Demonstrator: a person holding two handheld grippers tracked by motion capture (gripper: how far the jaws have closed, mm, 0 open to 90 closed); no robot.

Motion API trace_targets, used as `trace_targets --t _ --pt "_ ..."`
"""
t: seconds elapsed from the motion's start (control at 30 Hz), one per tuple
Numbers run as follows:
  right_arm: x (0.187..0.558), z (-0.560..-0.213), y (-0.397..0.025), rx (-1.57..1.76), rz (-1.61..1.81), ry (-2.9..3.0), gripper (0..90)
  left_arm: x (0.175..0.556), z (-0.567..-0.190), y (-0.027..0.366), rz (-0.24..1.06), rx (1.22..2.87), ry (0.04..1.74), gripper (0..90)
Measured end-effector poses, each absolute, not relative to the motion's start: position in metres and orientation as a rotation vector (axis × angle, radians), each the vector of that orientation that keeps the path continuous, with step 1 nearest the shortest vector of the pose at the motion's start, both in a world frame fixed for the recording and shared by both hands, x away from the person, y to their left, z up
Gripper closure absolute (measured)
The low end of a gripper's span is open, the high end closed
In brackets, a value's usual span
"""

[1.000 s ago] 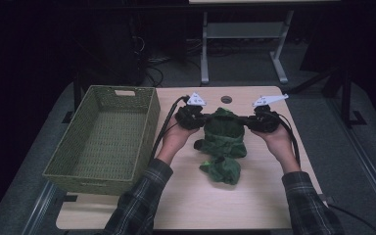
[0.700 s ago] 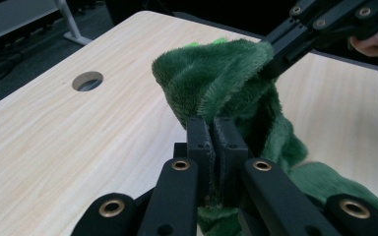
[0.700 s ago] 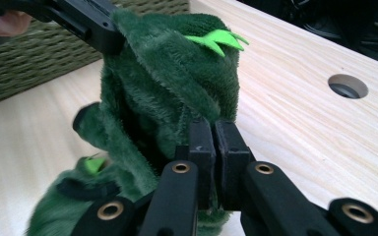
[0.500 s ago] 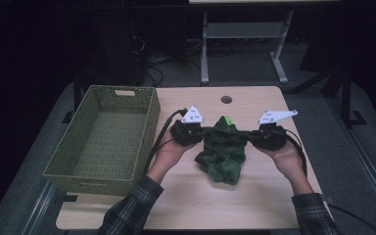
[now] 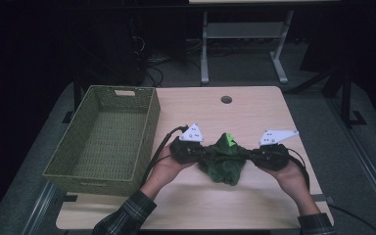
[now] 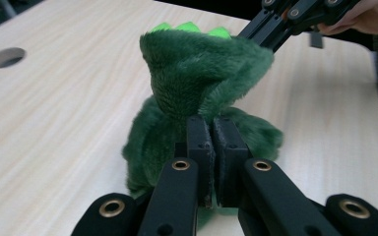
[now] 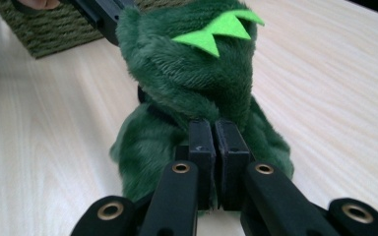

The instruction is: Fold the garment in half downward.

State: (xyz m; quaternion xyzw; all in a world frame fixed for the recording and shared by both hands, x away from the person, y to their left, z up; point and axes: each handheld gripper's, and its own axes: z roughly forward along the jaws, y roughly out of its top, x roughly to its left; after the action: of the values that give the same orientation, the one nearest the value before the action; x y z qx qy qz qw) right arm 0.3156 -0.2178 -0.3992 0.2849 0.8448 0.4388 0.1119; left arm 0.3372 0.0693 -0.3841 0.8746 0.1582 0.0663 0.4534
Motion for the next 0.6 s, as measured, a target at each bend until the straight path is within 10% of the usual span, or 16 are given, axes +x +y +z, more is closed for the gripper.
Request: trace_targets --t 0.6 --pt "0.276 -0.423 -0.225 0.865 1.307 2.553 86.8 0.304 -0.419 0.072 0.060 2.238 0.354 86.9"
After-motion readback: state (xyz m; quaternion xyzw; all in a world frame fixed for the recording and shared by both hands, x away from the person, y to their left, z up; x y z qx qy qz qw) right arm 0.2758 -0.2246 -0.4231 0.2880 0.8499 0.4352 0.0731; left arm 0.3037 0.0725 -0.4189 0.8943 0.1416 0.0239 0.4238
